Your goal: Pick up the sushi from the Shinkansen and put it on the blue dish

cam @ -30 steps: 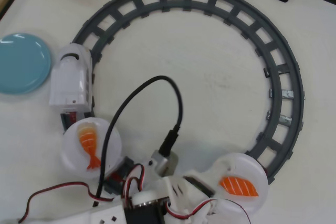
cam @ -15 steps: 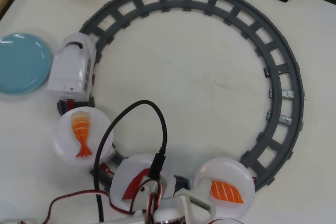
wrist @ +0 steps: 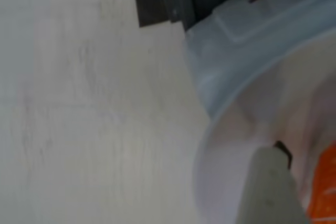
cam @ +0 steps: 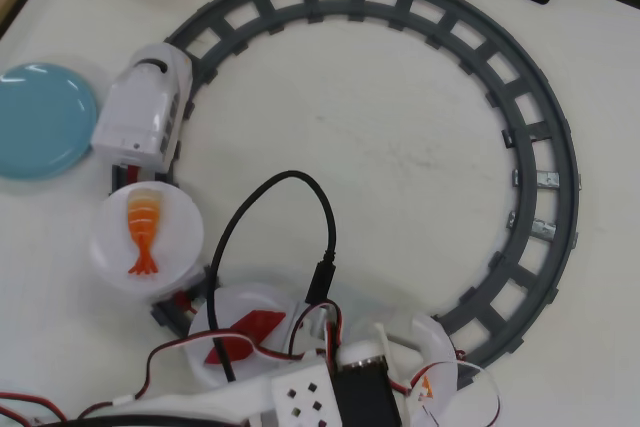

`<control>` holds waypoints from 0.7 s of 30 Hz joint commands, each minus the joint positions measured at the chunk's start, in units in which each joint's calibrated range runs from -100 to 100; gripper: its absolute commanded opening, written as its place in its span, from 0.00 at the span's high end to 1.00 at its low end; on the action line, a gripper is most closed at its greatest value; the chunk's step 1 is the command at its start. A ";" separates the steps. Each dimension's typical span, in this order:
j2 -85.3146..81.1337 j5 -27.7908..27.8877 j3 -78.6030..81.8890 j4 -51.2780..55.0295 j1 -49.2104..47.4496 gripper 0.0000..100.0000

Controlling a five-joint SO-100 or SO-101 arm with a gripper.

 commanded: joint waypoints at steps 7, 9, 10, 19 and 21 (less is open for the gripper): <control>-0.21 -3.11 -2.88 0.77 -2.79 0.91; -0.46 -3.69 -3.15 1.20 -2.79 0.94; -0.54 -4.52 -3.33 1.11 -2.88 0.94; -12.90 -7.87 -5.86 10.62 -12.12 0.94; -17.96 -9.60 -5.59 11.81 -15.47 0.94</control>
